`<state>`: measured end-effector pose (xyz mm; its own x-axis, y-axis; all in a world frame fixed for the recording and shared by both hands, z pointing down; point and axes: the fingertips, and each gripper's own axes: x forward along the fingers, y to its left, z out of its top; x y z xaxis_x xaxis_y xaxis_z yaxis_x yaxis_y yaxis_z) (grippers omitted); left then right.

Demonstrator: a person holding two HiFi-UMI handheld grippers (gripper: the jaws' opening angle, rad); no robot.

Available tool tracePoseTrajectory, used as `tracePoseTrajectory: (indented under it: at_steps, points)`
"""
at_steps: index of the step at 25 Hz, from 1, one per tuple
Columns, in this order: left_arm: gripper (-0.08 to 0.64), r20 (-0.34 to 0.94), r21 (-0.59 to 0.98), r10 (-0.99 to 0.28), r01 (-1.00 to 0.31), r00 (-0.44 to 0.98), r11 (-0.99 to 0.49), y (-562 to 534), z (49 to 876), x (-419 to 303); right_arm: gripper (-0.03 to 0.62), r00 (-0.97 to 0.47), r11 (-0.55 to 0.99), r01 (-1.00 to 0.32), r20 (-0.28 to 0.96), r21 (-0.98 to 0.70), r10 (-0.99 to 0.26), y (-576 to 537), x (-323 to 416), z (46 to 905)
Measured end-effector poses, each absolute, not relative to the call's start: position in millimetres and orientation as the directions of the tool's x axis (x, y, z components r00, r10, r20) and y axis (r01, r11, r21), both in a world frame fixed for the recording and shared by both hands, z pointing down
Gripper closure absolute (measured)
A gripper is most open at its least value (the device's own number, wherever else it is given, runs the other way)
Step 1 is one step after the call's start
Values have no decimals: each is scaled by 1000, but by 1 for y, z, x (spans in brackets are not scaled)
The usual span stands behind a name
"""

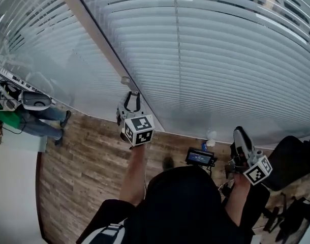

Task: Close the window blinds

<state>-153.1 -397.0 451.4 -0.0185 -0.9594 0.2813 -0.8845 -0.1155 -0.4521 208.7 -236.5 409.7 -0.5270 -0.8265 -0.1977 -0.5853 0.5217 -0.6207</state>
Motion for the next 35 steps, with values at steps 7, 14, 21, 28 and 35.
tracePoseTrajectory:
  at_steps: [7, 14, 21, 28, 35]
  points:
    - [423, 277, -461, -961, -879, -14, -120, -395, 452, -149, 520, -525, 524, -588, -202, -617, -827, -232, 212, 411]
    - [408, 255, -11, -955, -988, 149, -157, -393, 451, -150, 520, -521, 522, -591, -203, -615, -829, -231, 211, 409]
    - [408, 194, 349, -956, -926, 219, -141, -393, 451, -161, 520, -516, 517, -592, -202, -619, -833, -229, 213, 410]
    - [423, 228, 239, -951, -959, 209, -153, -394, 450, -161, 520, -516, 516, -590, -202, -620, -833, -229, 213, 410]
    - [425, 291, -91, -950, -986, 111, -143, -393, 451, -157, 520, -514, 513, -590, -201, -623, -834, -227, 215, 410]
